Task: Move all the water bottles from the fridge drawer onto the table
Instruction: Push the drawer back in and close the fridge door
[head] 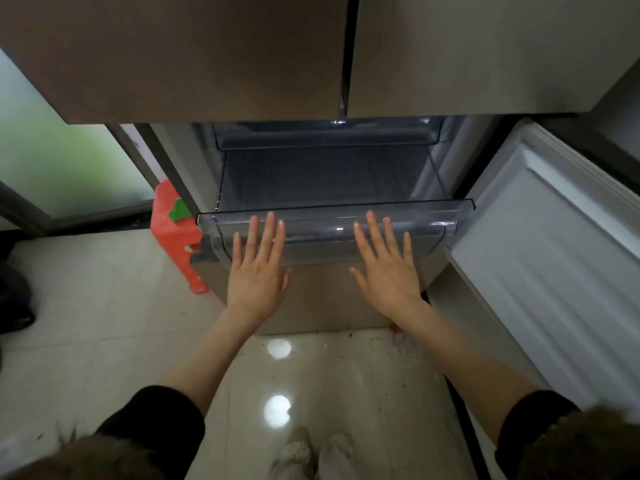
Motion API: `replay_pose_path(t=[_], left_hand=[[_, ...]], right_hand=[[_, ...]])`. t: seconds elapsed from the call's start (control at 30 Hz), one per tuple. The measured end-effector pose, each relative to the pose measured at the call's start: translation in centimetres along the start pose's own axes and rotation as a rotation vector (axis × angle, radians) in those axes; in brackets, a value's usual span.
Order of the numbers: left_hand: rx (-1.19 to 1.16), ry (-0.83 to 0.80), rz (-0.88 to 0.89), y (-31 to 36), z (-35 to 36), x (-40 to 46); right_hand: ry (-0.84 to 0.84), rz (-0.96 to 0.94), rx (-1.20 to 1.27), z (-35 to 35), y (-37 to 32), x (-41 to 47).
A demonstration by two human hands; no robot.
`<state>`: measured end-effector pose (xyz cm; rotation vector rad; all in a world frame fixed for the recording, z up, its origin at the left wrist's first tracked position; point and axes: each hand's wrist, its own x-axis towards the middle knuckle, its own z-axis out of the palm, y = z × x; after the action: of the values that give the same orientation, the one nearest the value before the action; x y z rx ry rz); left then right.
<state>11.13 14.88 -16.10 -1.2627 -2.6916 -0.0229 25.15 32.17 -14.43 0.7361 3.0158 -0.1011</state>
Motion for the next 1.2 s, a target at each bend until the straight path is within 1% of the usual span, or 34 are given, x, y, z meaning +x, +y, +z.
replay_pose_path(t=[0.27, 0.43, 0.63, 0.87, 1.03, 1.2], left_hand=[[0.011, -0.007, -0.063, -0.4, 0.3, 4.5], [-0.015, 0.031, -0.075, -0.8, 1.3, 7.7], [0.018, 0.074, -0.118, -1.1, 2.7, 10.8], [0.043, 0.158, -0.122, -0.9, 4.5, 11.0], [0.051, 0.134, -0.147, -0.7, 5.0, 11.1], [0.000, 0.096, -0.145, -0.9, 4.4, 12.4]], right_hand=[[0.065, -0.034, -0.007, 0.6, 1.1, 4.8], [0.113, -0.049, -0.011, 0.7, 1.5, 8.1], [0.147, -0.049, -0.038, 1.5, 1.9, 11.4], [0.220, -0.078, -0.036, 2.3, 2.2, 12.6], [0.274, -0.118, 0.020, 2.0, 2.4, 12.1], [0.255, -0.154, -0.070, 1.5, 3.6, 13.4]])
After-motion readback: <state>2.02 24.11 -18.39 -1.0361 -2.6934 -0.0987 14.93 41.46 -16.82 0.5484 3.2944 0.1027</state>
